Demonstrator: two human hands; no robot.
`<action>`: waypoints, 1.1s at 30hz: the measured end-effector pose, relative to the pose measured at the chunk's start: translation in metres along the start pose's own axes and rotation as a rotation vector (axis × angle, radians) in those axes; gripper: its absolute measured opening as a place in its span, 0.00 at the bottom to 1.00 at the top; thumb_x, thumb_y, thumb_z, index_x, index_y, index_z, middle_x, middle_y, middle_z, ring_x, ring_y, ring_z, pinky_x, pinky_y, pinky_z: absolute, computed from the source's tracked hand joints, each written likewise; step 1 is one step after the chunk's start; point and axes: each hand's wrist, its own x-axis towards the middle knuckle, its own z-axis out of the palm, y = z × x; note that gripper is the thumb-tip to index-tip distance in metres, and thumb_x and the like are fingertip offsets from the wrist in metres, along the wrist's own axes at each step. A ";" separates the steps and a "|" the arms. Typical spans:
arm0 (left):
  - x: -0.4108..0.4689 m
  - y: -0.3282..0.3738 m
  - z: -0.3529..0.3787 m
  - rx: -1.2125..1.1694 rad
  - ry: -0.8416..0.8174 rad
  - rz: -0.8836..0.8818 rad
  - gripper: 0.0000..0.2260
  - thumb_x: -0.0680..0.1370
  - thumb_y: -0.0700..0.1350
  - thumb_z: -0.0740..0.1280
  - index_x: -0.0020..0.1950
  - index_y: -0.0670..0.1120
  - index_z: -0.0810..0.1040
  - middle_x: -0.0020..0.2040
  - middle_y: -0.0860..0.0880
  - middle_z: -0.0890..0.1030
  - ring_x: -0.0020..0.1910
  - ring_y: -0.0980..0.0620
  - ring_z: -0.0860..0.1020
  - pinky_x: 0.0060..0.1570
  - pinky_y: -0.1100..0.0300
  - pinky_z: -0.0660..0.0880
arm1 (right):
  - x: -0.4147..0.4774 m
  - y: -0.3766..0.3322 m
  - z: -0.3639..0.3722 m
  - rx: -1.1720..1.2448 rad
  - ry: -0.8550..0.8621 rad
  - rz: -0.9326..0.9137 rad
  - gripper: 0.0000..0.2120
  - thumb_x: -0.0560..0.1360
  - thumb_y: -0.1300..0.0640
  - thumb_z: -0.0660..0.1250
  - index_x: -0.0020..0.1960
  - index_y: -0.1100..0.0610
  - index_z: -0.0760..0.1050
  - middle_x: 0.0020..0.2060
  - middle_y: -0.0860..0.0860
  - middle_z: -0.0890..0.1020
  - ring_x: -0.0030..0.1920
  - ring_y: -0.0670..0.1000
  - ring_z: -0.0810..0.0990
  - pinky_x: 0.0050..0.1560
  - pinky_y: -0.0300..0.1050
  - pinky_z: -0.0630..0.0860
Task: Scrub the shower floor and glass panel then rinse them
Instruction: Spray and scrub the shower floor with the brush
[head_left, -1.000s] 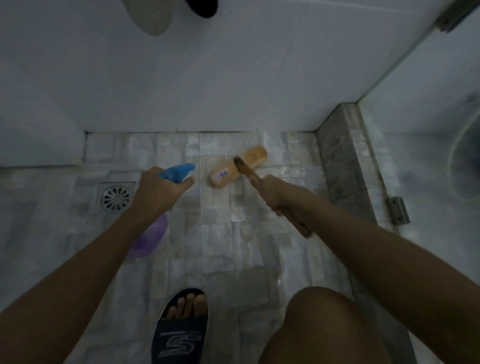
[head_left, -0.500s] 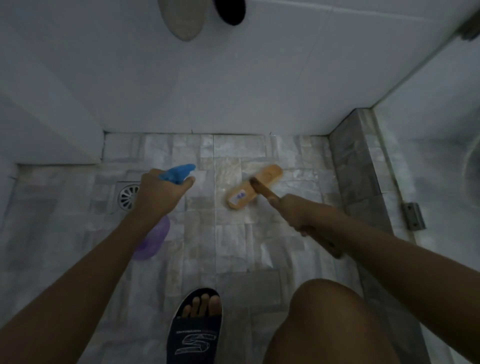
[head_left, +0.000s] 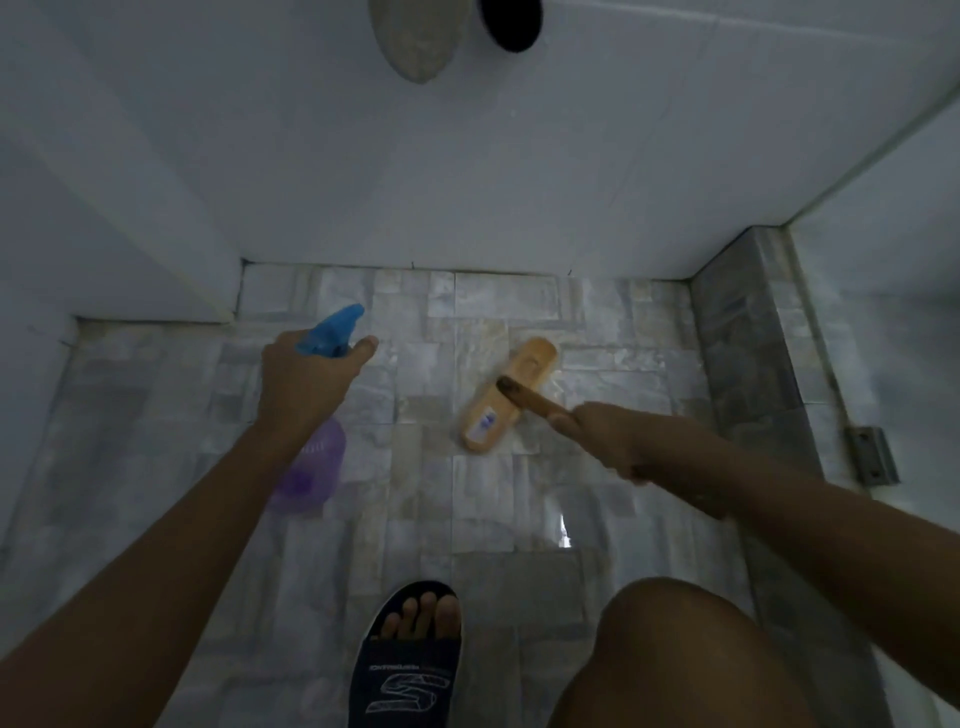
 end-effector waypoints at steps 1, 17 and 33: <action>0.001 -0.005 -0.003 -0.011 0.008 -0.005 0.20 0.72 0.55 0.77 0.43 0.37 0.82 0.39 0.38 0.84 0.28 0.47 0.78 0.33 0.52 0.80 | 0.000 0.009 0.002 -0.033 -0.012 0.010 0.35 0.78 0.28 0.50 0.65 0.57 0.71 0.47 0.55 0.80 0.43 0.57 0.84 0.45 0.57 0.85; -0.023 0.010 0.021 0.016 -0.016 -0.012 0.16 0.72 0.53 0.77 0.42 0.42 0.78 0.31 0.45 0.78 0.27 0.48 0.77 0.33 0.51 0.80 | 0.029 -0.081 -0.024 0.312 0.220 -0.023 0.25 0.84 0.37 0.49 0.61 0.58 0.67 0.43 0.59 0.77 0.35 0.58 0.77 0.33 0.49 0.77; -0.057 0.109 0.163 0.075 -0.443 0.226 0.21 0.70 0.54 0.78 0.41 0.35 0.80 0.34 0.39 0.82 0.27 0.48 0.79 0.30 0.52 0.79 | -0.058 0.102 0.022 0.736 0.336 0.288 0.21 0.86 0.45 0.51 0.38 0.54 0.65 0.31 0.58 0.74 0.27 0.55 0.75 0.29 0.48 0.76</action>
